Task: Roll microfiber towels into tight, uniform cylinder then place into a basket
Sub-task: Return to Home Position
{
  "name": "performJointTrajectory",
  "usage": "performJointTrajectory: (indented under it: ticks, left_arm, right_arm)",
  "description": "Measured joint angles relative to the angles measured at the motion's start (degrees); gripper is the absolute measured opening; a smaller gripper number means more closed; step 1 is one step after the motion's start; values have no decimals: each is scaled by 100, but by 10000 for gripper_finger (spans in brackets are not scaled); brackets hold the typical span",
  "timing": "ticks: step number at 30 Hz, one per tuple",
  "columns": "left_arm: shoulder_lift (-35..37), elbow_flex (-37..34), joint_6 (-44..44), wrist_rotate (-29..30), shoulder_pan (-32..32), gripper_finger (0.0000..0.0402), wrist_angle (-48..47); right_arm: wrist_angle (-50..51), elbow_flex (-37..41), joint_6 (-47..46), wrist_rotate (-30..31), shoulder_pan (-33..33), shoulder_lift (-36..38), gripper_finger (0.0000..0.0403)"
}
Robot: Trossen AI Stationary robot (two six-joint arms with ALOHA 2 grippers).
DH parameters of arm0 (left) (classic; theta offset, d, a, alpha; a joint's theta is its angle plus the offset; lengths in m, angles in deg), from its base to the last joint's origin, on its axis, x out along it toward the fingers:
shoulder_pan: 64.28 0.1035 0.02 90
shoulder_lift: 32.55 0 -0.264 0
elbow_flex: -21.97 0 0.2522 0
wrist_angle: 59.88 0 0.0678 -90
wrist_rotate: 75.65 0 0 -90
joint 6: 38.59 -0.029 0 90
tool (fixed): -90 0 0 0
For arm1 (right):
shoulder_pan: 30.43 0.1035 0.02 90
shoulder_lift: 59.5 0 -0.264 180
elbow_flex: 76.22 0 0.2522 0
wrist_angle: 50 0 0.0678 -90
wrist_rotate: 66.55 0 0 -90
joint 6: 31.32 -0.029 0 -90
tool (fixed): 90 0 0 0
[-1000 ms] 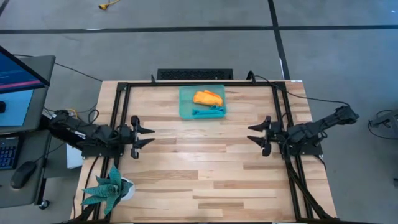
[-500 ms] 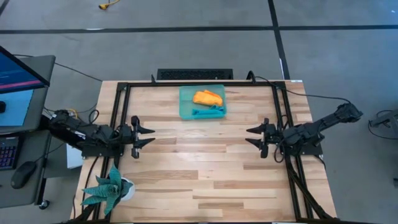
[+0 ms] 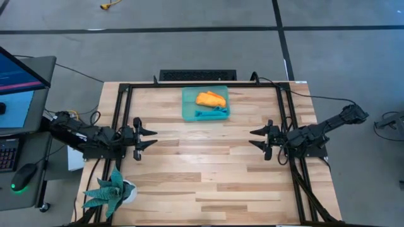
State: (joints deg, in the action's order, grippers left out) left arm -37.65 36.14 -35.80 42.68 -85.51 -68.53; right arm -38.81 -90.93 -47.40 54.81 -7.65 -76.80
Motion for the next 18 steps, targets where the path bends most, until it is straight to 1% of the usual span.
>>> performJointTrajectory:
  ticks: [18]
  left_arm:
    - [0,-2,-43,-2,0,151,-2]
  right_arm:
    - [0,0,0,-2,0,0,249]
